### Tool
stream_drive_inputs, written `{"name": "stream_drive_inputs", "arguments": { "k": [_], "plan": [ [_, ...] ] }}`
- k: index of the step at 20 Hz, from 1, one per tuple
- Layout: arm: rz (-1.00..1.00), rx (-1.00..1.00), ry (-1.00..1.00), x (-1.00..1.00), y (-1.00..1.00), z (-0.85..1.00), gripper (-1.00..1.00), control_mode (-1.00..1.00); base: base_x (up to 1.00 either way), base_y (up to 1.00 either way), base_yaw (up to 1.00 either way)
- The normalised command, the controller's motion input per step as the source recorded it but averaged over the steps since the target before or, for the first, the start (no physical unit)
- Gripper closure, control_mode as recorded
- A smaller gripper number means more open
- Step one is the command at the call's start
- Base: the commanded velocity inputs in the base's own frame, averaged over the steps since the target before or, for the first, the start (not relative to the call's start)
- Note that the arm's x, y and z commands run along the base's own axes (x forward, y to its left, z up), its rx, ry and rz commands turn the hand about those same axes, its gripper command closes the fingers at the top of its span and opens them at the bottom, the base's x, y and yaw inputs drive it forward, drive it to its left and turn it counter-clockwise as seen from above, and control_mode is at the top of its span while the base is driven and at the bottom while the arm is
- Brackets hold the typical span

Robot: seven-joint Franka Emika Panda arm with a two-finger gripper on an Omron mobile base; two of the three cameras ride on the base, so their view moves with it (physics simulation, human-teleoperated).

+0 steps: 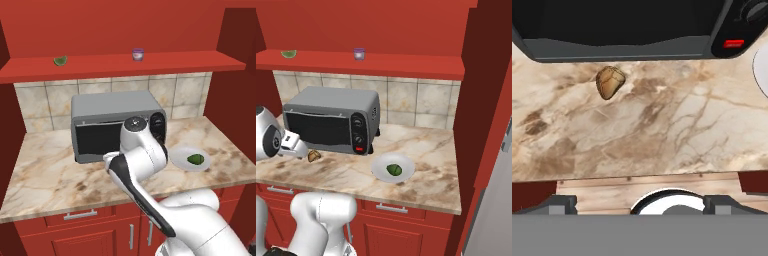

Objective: Pick the avocado and bread from the counter and place them on the plate. Then pick the jam from the cabinet and place it next to the plate. Lastly close the cabinet door.

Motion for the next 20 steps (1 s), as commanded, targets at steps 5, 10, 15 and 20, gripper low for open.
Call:
{"name": "stream_drive_inputs", "arguments": {
  "k": [5,10,15,20],
  "plan": [
    [0.00,0.00,0.00,0.23,0.09,-0.10,-1.00,-1.00,0.00,0.00,0.00],
    [0.00,0.00,0.00,0.21,0.02,-0.25,-1.00,-1.00,0.00,0.00,0.00],
    [0.00,0.00,0.00,0.17,0.00,-0.29,-1.00,-1.00,0.00,0.00,0.00],
    [0.00,0.00,0.00,0.16,0.04,-0.15,-1.00,-1.00,0.00,0.00,0.00]
  ]
}}
